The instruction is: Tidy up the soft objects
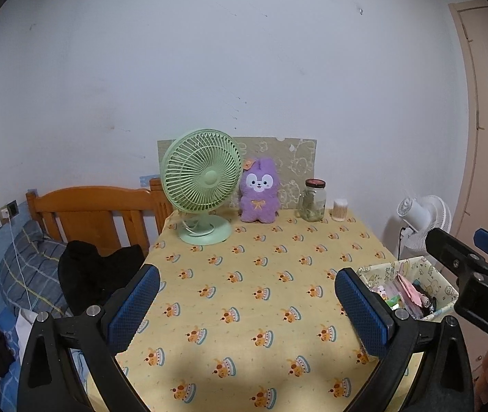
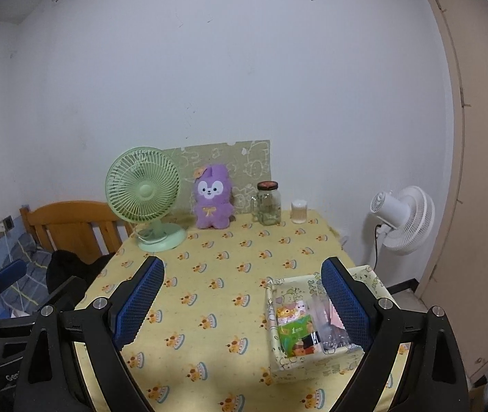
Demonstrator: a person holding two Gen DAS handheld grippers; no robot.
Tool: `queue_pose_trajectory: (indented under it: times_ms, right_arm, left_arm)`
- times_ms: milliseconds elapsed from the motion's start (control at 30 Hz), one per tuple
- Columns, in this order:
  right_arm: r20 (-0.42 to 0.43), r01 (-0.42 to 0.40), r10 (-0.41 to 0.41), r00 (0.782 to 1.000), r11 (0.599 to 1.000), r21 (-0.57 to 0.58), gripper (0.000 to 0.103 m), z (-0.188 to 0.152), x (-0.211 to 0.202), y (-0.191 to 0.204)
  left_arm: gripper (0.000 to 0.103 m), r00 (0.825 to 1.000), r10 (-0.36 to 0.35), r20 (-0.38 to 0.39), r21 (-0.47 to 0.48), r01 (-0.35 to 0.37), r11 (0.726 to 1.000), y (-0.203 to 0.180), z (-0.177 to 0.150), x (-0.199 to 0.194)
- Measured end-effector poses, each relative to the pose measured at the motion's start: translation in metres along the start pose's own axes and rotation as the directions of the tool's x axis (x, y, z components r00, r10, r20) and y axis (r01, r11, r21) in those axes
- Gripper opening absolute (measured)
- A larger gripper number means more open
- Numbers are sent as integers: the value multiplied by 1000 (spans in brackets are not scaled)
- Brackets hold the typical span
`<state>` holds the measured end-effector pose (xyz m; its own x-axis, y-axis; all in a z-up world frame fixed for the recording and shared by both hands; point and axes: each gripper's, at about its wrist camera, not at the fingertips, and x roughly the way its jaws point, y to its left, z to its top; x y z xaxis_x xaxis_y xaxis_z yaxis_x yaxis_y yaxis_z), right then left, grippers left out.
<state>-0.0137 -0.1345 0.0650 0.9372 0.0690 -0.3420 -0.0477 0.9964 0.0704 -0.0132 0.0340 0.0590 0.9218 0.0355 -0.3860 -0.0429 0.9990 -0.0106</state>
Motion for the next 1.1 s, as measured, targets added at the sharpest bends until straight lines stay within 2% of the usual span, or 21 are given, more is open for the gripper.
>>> queue_pose_trajectory:
  times_ms: [1100]
  right_arm:
    - [-6, -21, 21, 1000, 1000, -13, 96, -8, -7, -2]
  left_arm:
    - [103, 1000, 21, 20, 1, -21, 1000, -4, -3, -12]
